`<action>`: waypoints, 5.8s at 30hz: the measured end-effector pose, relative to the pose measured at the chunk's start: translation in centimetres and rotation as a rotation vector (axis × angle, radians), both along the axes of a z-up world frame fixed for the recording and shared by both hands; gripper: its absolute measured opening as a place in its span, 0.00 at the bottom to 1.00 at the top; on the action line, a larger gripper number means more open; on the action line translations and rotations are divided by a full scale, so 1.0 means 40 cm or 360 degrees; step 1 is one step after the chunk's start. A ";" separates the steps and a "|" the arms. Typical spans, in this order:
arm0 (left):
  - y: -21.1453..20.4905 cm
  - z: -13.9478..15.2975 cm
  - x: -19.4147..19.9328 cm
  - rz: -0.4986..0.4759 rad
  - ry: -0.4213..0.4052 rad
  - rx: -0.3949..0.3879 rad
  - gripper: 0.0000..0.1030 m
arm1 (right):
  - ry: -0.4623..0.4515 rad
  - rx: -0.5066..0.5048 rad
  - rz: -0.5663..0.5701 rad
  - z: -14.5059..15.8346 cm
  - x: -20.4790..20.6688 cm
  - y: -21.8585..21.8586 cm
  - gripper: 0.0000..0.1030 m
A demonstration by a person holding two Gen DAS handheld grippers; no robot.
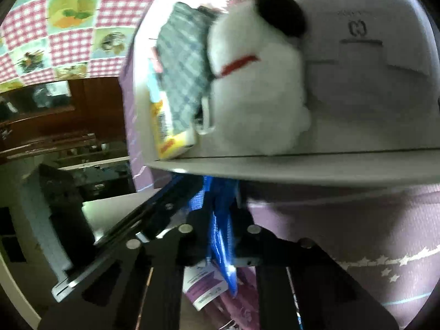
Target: Organize soft objects
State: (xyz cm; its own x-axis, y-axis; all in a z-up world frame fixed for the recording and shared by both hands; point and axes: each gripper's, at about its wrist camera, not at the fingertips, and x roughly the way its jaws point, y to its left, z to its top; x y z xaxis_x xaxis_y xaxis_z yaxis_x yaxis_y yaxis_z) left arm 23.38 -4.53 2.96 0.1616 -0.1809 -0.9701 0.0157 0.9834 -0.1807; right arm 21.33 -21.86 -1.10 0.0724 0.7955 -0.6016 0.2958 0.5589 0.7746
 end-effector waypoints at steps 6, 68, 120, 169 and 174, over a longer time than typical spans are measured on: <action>-0.008 0.040 -0.010 -0.0026 -0.0060 -0.0086 0.34 | -0.0078 -0.0027 -0.0026 0.048 -0.005 -0.022 0.07; 0.298 0.219 -0.455 0.0507 -0.0329 -0.0062 0.40 | -0.0815 -0.0110 0.0140 0.466 -0.190 0.058 0.07; 0.378 0.025 -0.504 0.0872 -0.0041 -0.0111 0.00 | -0.0821 -0.0136 0.0019 0.474 -0.188 -0.003 0.07; -0.107 0.306 -0.087 0.0176 -0.0509 -0.0039 0.01 | -0.0657 -0.0037 -0.0612 0.294 -0.084 -0.250 0.07; -0.120 0.306 -0.040 0.0145 -0.0599 -0.0039 0.01 | -0.0701 -0.0010 -0.0680 0.282 -0.061 -0.239 0.07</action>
